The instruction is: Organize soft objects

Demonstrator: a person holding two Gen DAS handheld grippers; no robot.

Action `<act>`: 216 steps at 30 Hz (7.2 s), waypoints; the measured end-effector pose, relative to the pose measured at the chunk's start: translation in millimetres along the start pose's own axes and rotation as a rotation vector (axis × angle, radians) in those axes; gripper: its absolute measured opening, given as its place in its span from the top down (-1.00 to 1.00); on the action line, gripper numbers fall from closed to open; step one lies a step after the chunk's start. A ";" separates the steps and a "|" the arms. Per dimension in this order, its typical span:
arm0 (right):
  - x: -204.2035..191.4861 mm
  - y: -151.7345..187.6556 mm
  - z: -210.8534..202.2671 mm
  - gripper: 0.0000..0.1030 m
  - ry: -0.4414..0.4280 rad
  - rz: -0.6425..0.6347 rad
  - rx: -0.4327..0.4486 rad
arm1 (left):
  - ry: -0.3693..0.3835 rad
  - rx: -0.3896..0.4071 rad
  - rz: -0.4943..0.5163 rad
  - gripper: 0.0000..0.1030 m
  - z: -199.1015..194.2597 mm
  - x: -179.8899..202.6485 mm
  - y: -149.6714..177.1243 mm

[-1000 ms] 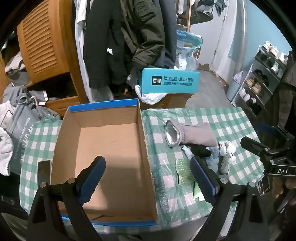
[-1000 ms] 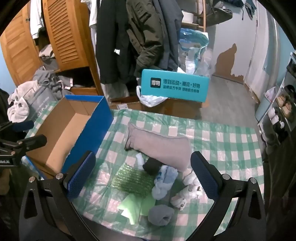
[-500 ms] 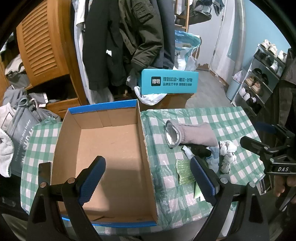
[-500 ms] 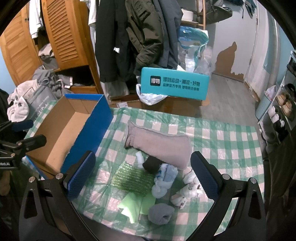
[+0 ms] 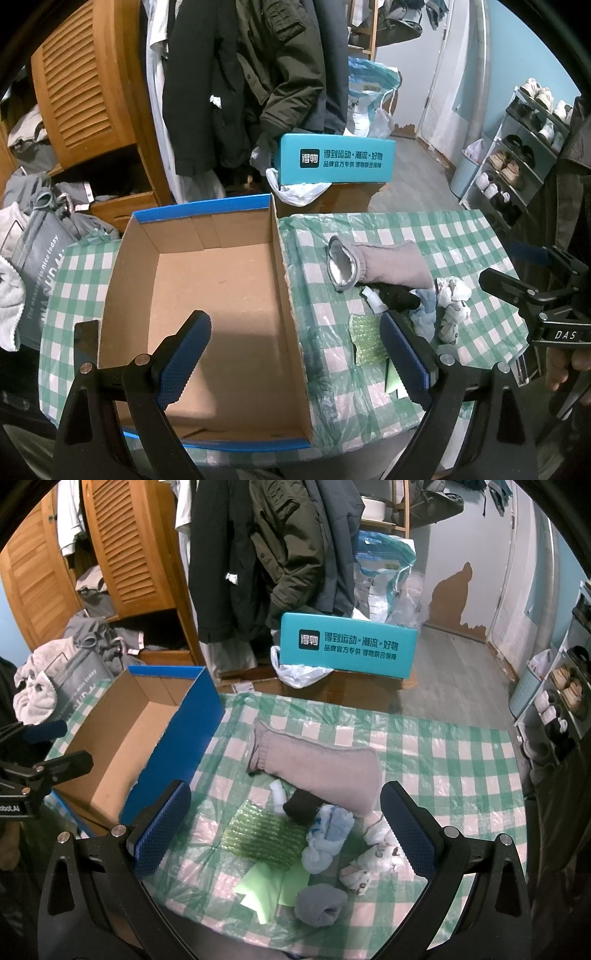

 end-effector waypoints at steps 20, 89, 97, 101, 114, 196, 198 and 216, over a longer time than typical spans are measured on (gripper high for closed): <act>0.5 1.9 -0.2 -0.96 0.000 -0.001 -0.003 | 0.001 -0.003 -0.001 -0.82 -0.5 1.6 2.9; 72.4 31.6 11.2 -0.96 0.105 0.120 -0.087 | 0.057 -0.199 0.164 -0.82 60.2 77.3 22.5; 87.8 39.8 21.2 -0.96 0.127 0.143 -0.122 | 0.078 -0.244 0.188 -0.82 79.5 97.1 29.6; 95.3 44.5 28.9 -0.96 0.142 0.149 -0.144 | 0.078 -0.264 0.191 -0.82 90.0 103.7 33.8; 121.6 67.8 67.1 -0.96 0.178 0.196 -0.253 | 0.073 -0.324 0.196 -0.82 125.5 118.5 43.0; 106.8 83.1 79.1 0.02 0.098 0.165 -0.330 | 0.144 -0.362 0.144 0.89 169.4 120.5 52.4; 105.0 82.1 77.1 0.03 0.097 0.160 -0.326 | 0.144 -0.350 0.138 0.90 164.9 119.1 49.7; 82.9 73.3 59.0 0.07 0.076 0.135 -0.282 | 0.165 -0.258 0.102 0.90 120.1 103.9 32.5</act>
Point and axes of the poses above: each gripper's, at about its wrist camera, not at the fingertips, and z roughly the way its jaws point, x to its right, y to its underside, the point moved 4 cm from there along z, roughly the way its jaws point, and after that the axes turned 4 degrees about -y, right-handed, at the moved point
